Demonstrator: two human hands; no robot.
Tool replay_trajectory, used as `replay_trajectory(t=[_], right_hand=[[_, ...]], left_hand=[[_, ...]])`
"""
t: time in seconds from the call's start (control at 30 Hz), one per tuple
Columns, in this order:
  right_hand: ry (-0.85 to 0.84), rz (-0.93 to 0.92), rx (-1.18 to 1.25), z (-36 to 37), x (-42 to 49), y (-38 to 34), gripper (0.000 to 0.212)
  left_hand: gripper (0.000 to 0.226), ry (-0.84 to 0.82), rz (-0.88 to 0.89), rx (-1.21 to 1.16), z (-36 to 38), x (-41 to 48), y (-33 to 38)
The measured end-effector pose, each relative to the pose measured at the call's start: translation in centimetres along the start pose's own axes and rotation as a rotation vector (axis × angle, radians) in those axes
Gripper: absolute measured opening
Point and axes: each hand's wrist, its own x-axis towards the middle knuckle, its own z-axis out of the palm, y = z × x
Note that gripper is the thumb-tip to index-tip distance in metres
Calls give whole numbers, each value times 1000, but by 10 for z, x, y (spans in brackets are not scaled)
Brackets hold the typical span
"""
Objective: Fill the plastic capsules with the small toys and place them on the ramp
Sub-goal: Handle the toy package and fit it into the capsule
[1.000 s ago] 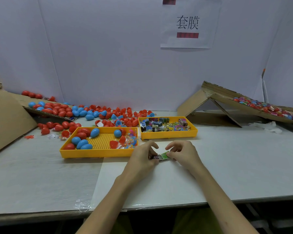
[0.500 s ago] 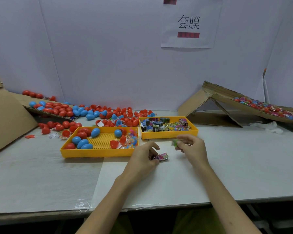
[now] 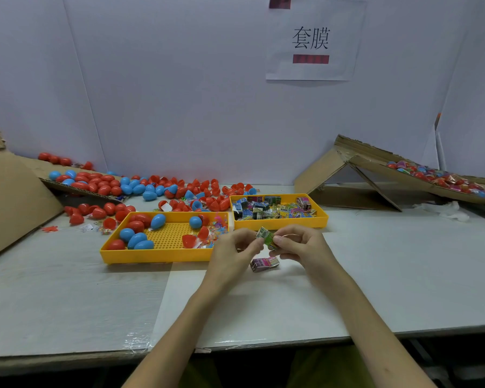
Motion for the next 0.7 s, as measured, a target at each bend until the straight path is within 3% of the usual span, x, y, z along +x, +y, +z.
replay_trajectory(t=[0.23, 0.33, 0.4, 0.5, 0.7], right_hand=[[-104, -32, -61, 3, -2, 0, 17], [-70, -39, -77, 2, -1, 0, 3], [-39, -36, -61, -1, 0, 1, 12], [-17, -21, -44, -3, 2, 1, 6], [-112, -16, -60, -1, -2, 0, 5]], left_hand=[[12, -8, -75, -167, -1, 0, 1], [11, -17, -66, -174, 0, -1, 2], [9, -21, -67, -169, 0, -1, 3], [8, -20, -71, -143, 0, -1, 3], [6, -23, -73, -165, 0, -1, 3]])
